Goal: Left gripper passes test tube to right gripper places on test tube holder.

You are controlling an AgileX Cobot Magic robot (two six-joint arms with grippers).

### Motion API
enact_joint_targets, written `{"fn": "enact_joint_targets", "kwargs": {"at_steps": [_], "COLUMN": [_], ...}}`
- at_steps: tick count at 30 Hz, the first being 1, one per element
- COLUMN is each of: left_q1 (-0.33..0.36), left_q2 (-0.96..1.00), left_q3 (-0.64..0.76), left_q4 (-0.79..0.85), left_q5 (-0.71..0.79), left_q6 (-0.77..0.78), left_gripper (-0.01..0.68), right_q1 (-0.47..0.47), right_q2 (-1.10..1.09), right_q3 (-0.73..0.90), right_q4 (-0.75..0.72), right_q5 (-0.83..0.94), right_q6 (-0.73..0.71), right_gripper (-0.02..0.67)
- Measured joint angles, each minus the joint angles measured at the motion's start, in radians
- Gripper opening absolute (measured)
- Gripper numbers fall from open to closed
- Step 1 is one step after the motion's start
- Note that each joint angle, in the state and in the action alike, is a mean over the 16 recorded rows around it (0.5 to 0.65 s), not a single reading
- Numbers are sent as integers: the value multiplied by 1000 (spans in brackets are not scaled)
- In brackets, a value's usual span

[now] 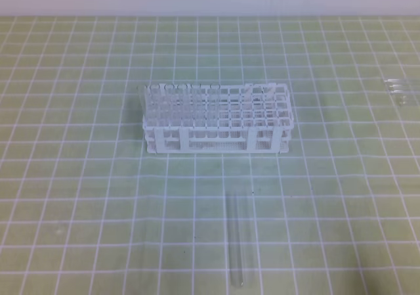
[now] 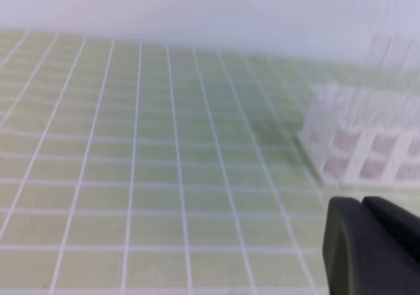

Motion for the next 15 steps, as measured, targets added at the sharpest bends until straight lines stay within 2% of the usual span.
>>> {"fn": "enact_joint_targets", "kwargs": {"at_steps": [15], "left_q1": [0], "left_q2": [-6], "left_q3": [4], "left_q4": [-116], "left_q5": [-123], "left_q6": [-82], "left_gripper": [-2], "right_q1": [0], "right_q2": [0], "right_q3": [0], "right_q4": [0], "right_q5": [0], "right_q6": [0], "right_gripper": [-16]}}
